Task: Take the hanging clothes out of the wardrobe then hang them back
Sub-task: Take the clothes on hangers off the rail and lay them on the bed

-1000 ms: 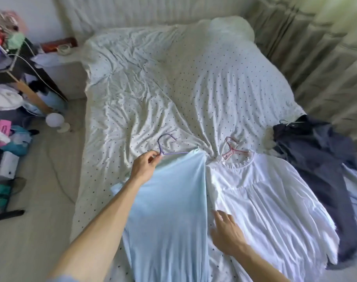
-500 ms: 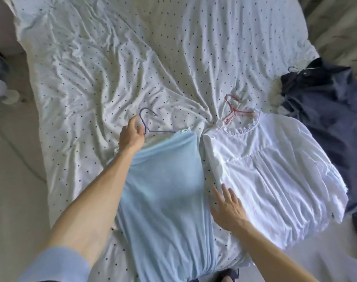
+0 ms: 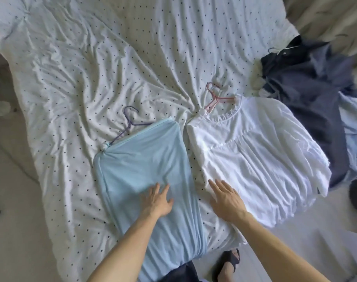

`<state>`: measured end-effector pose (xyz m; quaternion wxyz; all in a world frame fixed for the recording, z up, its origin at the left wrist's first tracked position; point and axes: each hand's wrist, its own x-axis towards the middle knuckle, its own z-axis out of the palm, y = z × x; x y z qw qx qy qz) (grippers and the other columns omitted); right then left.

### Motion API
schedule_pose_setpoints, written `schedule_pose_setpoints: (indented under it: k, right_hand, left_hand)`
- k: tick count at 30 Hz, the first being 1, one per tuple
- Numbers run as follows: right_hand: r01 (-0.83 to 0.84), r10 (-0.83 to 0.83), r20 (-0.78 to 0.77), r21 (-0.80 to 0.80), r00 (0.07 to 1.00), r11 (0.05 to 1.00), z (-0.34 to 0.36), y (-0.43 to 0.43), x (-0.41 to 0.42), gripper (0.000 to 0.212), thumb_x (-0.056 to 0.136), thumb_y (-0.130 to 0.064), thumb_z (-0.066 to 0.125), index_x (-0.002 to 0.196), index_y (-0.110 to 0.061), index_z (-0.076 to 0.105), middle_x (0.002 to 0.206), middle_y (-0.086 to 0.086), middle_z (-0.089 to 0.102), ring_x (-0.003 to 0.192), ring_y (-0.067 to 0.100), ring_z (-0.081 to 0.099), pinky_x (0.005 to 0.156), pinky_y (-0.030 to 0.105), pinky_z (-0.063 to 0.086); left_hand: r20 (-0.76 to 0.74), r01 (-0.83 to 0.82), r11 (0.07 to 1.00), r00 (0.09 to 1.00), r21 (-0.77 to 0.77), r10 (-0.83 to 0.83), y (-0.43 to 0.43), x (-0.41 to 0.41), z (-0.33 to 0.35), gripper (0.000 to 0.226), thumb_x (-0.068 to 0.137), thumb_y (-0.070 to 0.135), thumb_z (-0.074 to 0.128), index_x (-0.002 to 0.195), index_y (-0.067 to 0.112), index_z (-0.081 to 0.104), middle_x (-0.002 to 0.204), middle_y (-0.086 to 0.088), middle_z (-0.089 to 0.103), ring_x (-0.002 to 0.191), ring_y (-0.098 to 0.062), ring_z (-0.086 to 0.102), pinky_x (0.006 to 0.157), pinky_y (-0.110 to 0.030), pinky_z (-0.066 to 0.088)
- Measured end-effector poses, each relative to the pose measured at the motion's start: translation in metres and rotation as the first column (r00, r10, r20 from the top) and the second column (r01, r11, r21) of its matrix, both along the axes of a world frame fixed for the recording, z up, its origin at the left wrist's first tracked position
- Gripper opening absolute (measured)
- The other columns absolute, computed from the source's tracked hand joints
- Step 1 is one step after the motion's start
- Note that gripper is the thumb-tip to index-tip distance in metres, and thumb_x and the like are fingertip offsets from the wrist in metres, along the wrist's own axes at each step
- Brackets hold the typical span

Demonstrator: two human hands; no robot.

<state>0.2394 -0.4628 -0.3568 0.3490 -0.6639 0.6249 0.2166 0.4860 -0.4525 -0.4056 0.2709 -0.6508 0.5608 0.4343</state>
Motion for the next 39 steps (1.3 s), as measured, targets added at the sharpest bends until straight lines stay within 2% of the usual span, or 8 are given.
schedule_pose_setpoints:
  k: [4,7,12,19,22,29,33,39]
  right_hand:
    - [0.148,-0.121,0.129,-0.231,0.984,0.962,0.067,0.01,-0.044,0.056,0.103,-0.039,0.041,0.156,-0.034,0.023,0.162,-0.009,0.025,0.153,0.014,0.01,0.119,0.031,0.022]
    - [0.293,-0.227,0.203,-0.409,0.953,0.864,0.126,0.033,-0.102,0.05,0.102,-0.042,0.046,0.151,-0.036,0.036,0.158,-0.012,0.032,0.152,0.013,0.016,0.12,0.027,0.019]
    - [0.516,-0.466,0.273,-0.662,0.841,0.543,0.22,0.101,-0.235,0.042,0.098,-0.041,0.056,0.139,-0.039,0.053,0.148,-0.018,0.044,0.148,0.01,0.027,0.117,0.027,0.025]
    - [0.64,-0.727,0.358,-0.755,0.586,0.144,0.298,0.237,-0.42,0.043,0.096,-0.044,0.054,0.137,-0.035,0.057,0.149,-0.016,0.045,0.147,0.009,0.026,0.121,0.04,0.027]
    - [0.626,-0.767,0.423,-0.779,0.483,-0.036,0.319,0.295,-0.483,0.037,0.097,-0.041,0.056,0.133,-0.035,0.061,0.146,-0.015,0.05,0.145,0.008,0.028,0.119,0.037,0.029]
    - [0.499,-0.842,0.497,-0.795,0.212,-0.344,0.355,0.412,-0.566,0.04,0.093,-0.048,0.048,0.127,-0.036,0.066,0.141,-0.015,0.055,0.142,0.006,0.032,0.112,0.018,0.022]
    - [0.403,-0.882,0.464,-0.825,0.084,-0.396,0.365,0.464,-0.595,0.045,0.093,-0.053,0.041,0.129,-0.037,0.064,0.142,-0.016,0.054,0.143,0.005,0.03,0.115,0.019,0.021]
    - [0.253,-0.895,0.43,-0.859,-0.117,-0.445,0.376,0.526,-0.631,0.056,0.093,-0.06,0.031,0.134,-0.035,0.06,0.145,-0.016,0.05,0.145,0.003,0.026,0.117,0.021,0.021]
  left_hand:
    - [-0.046,0.08,0.988,0.995,-0.133,-0.086,-0.026,-0.044,0.065,0.064,0.1,0.052,0.039,0.157,0.037,0.013,0.166,-0.002,0.01,0.151,-0.025,0.013,0.12,-0.052,0.015]
    - [-0.106,0.194,0.933,0.966,-0.303,-0.236,-0.049,-0.103,0.126,0.059,0.1,0.05,0.04,0.155,0.041,0.021,0.165,-0.002,0.015,0.151,-0.022,0.013,0.12,-0.049,0.016]
    - [-0.041,0.454,0.654,0.803,-0.604,-0.595,-0.065,-0.256,0.23,0.052,0.1,0.05,0.037,0.152,0.044,0.028,0.165,0.002,0.015,0.152,-0.02,0.01,0.121,-0.047,0.007]
    - [-0.029,0.489,0.356,0.557,-0.796,-0.83,-0.007,-0.498,0.327,0.051,0.095,0.057,0.036,0.146,0.048,0.037,0.16,0.006,0.03,0.149,-0.015,0.019,0.12,-0.043,0.017]
    - [0.011,0.483,0.197,0.395,-0.853,-0.918,0.03,-0.594,0.359,0.064,0.085,0.064,0.019,0.143,0.05,0.04,0.157,0.007,0.035,0.147,-0.015,0.026,0.119,-0.04,0.022]
    - [0.051,0.381,-0.028,0.05,-0.924,-0.997,0.118,-0.79,0.405,0.061,0.086,0.063,0.023,0.141,0.049,0.044,0.152,0.006,0.044,0.141,-0.019,0.039,0.115,-0.038,0.033]
    - [0.029,0.33,-0.081,-0.16,-0.94,-0.987,0.179,-0.879,0.419,0.047,0.097,0.051,0.046,0.144,0.046,0.043,0.153,0.009,0.042,0.142,-0.016,0.036,0.116,-0.033,0.029]
    - [0.003,0.313,-0.161,-0.449,-0.936,-0.894,0.262,-0.992,0.43,0.048,0.1,0.05,0.041,0.147,0.049,0.034,0.157,0.011,0.036,0.144,-0.015,0.033,0.118,-0.034,0.026]
